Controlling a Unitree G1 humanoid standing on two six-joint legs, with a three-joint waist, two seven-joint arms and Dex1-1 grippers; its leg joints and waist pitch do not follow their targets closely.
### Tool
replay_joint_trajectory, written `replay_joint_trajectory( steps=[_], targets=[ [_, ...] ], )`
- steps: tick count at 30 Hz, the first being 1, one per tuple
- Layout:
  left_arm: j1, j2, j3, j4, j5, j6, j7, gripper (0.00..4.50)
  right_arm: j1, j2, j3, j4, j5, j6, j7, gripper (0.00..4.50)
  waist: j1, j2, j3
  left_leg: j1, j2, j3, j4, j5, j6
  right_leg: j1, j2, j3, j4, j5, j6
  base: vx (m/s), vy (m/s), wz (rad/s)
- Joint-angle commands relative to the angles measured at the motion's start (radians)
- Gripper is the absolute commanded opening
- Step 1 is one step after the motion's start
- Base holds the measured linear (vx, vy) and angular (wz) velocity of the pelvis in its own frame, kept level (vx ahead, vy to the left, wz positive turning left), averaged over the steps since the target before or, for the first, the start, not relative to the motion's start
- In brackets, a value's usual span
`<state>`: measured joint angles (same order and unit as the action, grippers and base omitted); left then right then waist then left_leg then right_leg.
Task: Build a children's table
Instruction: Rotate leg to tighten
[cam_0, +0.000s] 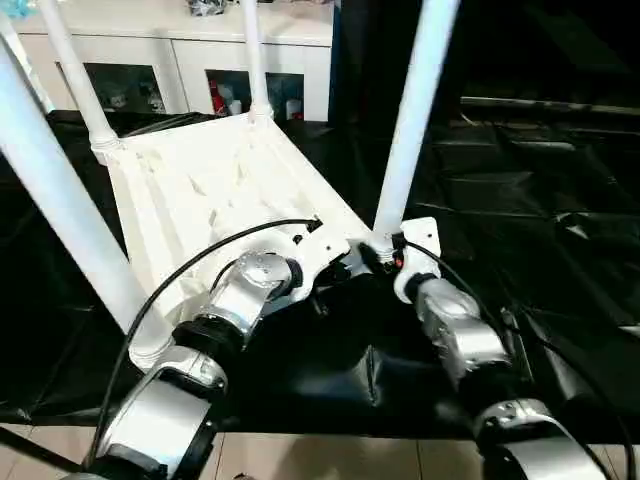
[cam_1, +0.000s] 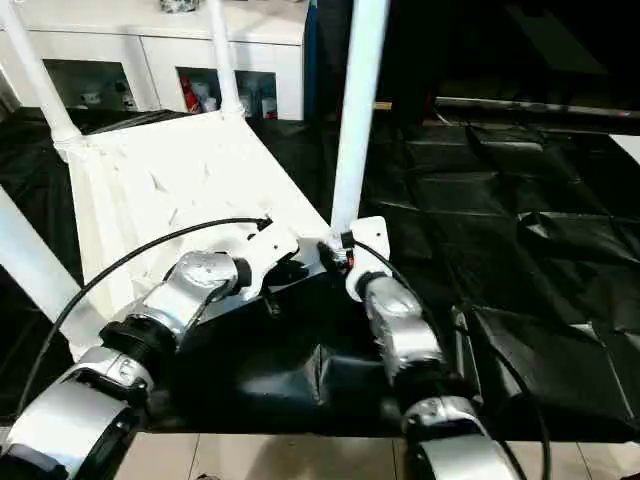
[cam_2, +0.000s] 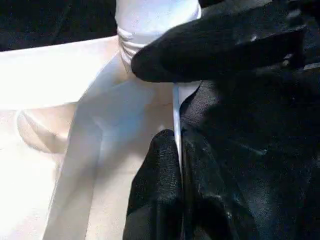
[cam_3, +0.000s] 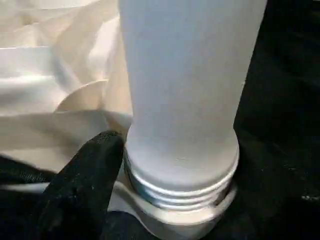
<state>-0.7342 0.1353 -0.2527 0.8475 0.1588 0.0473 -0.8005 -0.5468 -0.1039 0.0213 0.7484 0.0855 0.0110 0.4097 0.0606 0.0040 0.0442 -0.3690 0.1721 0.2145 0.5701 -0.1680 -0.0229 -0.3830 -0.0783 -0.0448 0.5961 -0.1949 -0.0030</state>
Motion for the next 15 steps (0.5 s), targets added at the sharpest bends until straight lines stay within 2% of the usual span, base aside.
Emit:
replay_joint_trajectory(
  steps=[1,3,4,7,10,11,15],
  targets=[
    [0.062,0.017,-0.017,-0.028,-0.061,-0.084,-0.157,0.0,0.013,-0.045,0.058,-0.076,0.018,0.035,0.156,3.92,0.006,-0.018,-0.052,0.009,0.061,-0.038,-0.062,-0.245,0.055,0.029,-0.081,0.044,-0.083,-0.263,-0.194,0.0,0.0,0.0],
    [0.083,0.049,-0.022,-0.062,-0.079,-0.087,-0.231,0.0,0.044,-0.1,0.103,-0.138,0.021,0.062,0.278,3.92,0.011,-0.016,-0.053,0.012,0.062,-0.035,-0.06,-0.23,0.068,0.028,-0.078,0.043,-0.08,-0.235,-0.204,0.0,0.0,0.0],
    [0.09,0.061,-0.025,-0.072,-0.084,-0.092,-0.255,0.0,0.055,-0.12,0.12,-0.161,0.021,0.069,0.323,3.92,0.019,-0.013,-0.053,0.013,0.067,-0.034,-0.06,-0.221,0.074,0.03,-0.078,0.043,-0.077,-0.221,-0.206,0.0,0.0,0.0],
    [0.109,0.109,-0.02,-0.114,-0.112,-0.073,-0.342,0.0,0.105,-0.21,0.181,-0.239,0.014,0.079,0.481,3.92,0.031,-0.011,-0.053,0.013,0.071,-0.032,-0.062,-0.218,0.069,0.03,-0.076,0.041,-0.07,-0.199,-0.216,0.0,0.0,0.0],
    [0.128,0.157,-0.021,-0.17,-0.143,-0.041,-0.432,0.0,0.119,-0.258,0.189,-0.267,0.02,0.086,0.559,3.92,0.029,-0.01,-0.05,0.015,0.072,-0.033,-0.066,-0.257,0.045,0.025,-0.079,0.042,-0.074,-0.256,-0.215,0.0,0.0,0.0],
    [0.132,0.166,-0.02,-0.18,-0.147,-0.039,-0.443,0.0,0.117,-0.263,0.189,-0.268,0.019,0.088,0.567,3.92,0.029,-0.013,-0.051,0.016,0.072,-0.033,-0.067,-0.261,0.04,0.024,-0.078,0.043,-0.075,-0.267,-0.214,0.0,0.0,0.0],
    [0.14,0.182,-0.012,-0.196,-0.147,-0.039,-0.459,0.0,0.109,-0.27,0.185,-0.273,0.018,0.105,0.566,3.92,0.027,-0.012,-0.049,0.017,0.071,-0.034,-0.068,-0.264,0.026,0.022,-0.079,0.044,-0.076,-0.275,-0.214,0.0,0.0,0.0]
  ],
)
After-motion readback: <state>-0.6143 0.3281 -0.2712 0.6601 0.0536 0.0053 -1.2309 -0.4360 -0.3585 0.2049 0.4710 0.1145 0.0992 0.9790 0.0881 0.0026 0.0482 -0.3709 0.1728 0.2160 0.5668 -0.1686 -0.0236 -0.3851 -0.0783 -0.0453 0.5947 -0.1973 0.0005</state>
